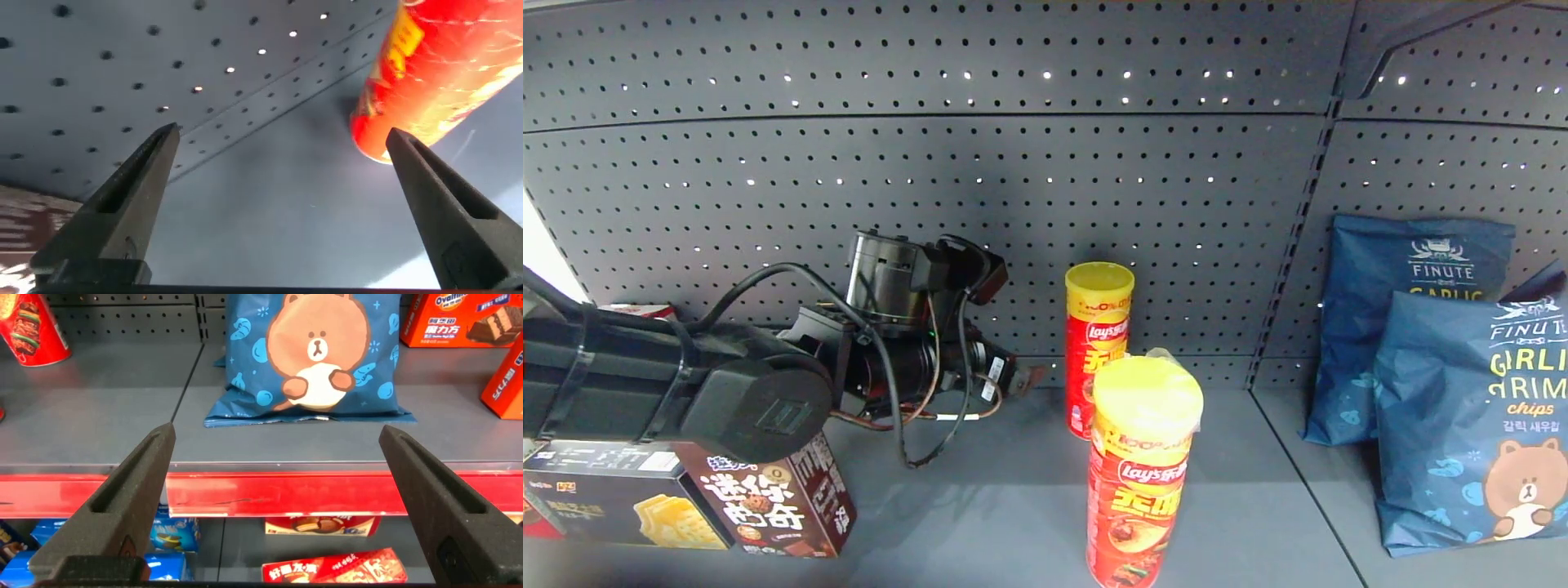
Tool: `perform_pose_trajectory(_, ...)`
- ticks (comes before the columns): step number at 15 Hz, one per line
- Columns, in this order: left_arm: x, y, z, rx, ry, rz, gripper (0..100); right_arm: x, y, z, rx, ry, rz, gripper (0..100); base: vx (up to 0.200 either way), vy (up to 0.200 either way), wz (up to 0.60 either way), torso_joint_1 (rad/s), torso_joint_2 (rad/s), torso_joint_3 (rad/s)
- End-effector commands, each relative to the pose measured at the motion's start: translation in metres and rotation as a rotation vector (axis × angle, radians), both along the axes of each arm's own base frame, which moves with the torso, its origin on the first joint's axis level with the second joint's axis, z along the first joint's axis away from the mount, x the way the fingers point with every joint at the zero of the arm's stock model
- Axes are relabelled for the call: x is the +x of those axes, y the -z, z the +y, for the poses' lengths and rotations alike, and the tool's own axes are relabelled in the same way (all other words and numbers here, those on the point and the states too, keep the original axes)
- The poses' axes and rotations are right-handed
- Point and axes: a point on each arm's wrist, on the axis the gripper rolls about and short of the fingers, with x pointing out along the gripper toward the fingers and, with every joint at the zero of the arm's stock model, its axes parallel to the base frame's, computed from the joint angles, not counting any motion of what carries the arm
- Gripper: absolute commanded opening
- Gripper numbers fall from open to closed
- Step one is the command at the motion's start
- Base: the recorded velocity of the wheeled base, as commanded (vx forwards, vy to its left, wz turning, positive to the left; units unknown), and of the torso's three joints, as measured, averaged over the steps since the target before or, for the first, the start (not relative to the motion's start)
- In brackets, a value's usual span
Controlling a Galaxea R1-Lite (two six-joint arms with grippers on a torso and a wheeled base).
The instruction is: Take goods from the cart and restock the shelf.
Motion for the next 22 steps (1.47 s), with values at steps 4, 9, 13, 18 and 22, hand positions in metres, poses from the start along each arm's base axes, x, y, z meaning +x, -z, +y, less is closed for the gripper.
perform_pose_trajectory(4, -0.04, -0.04, 0.027, -0.005, -0.014, -0.02, 100, 0.0, 0.0, 0.0, 0.0, -0.002, 0.002, 100, 0.0, 0.0, 0.0, 0.0, 0.0, 0.0)
perform_pose_trajectory(9, -0.078, -0.078, 0.058, -0.024, -0.097, -0.11, 100, 0.0, 0.0, 0.0, 0.001, -0.001, 0.002, 100, 0.0, 0.0, 0.0, 0.0, 0.0, 0.0)
perform_pose_trajectory(13, -0.121, -0.091, 0.08, -0.019, -0.125, -0.125, 100, 0.0, 0.0, 0.0, 0.0, -0.001, 0.002, 100, 0.0, 0.0, 0.0, 0.0, 0.0, 0.0)
perform_pose_trajectory(18, -0.182, -0.076, 0.104, -0.018, -0.128, -0.155, 100, 0.0, 0.0, 0.0, 0.012, 0.001, -0.003, 100, 0.0, 0.0, 0.0, 0.0, 0.0, 0.0)
perform_pose_trajectory(22, -0.182, -0.075, 0.104, -0.028, -0.134, -0.17, 100, 0.014, -0.148, 0.0, 0.106, -0.066, -0.029, 100, 0.0, 0.0, 0.0, 0.0, 0.0, 0.0)
